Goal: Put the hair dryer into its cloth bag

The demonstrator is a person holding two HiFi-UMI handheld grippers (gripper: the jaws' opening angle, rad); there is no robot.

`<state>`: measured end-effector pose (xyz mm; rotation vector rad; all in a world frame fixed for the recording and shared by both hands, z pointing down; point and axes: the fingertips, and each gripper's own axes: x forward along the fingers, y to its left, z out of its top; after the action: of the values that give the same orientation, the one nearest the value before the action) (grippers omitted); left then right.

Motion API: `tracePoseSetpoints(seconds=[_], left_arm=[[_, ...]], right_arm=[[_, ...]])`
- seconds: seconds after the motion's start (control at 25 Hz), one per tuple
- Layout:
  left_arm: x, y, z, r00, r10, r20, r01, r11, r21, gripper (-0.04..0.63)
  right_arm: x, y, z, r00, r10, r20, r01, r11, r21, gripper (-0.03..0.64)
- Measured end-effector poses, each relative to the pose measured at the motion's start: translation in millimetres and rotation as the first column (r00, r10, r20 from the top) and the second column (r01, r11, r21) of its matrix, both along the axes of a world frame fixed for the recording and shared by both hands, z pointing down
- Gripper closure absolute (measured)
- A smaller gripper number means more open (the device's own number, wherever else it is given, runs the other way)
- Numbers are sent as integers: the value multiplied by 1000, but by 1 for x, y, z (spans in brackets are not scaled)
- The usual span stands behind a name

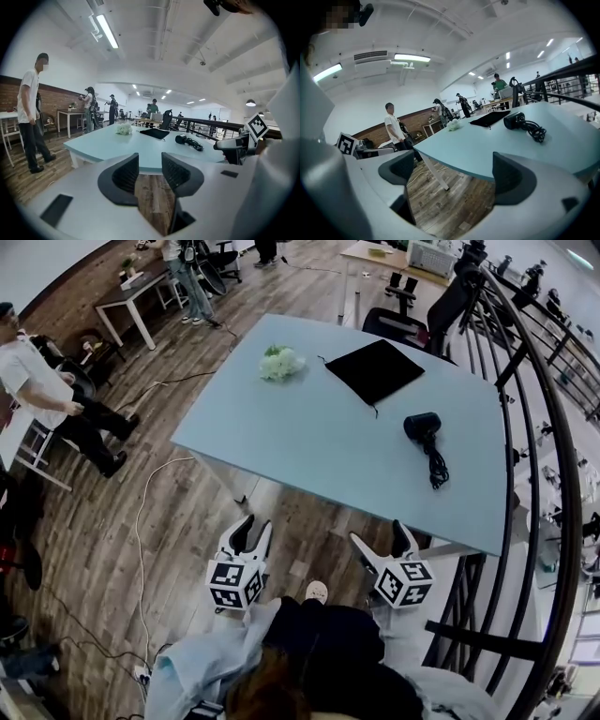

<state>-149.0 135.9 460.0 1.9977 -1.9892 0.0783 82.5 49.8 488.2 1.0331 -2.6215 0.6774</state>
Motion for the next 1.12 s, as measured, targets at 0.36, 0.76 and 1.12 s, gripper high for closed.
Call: tracePoseSetpoints(seconds=[0.36, 0.76, 1.12], left_arm=[[9, -8, 16, 1000, 2, -31, -3, 1000, -31, 448], [16, -71, 12, 997, 68, -35, -68, 998, -7, 448], [2, -159, 0, 991, 127, -44, -127, 992, 7, 448]], right_arm=[[7, -9, 10, 1000, 12, -13, -12, 1000, -15, 97], [15, -56, 11, 997, 73, -13, -73, 997, -10, 100], [8, -133, -2, 991, 132, -27, -132, 991, 4, 101]])
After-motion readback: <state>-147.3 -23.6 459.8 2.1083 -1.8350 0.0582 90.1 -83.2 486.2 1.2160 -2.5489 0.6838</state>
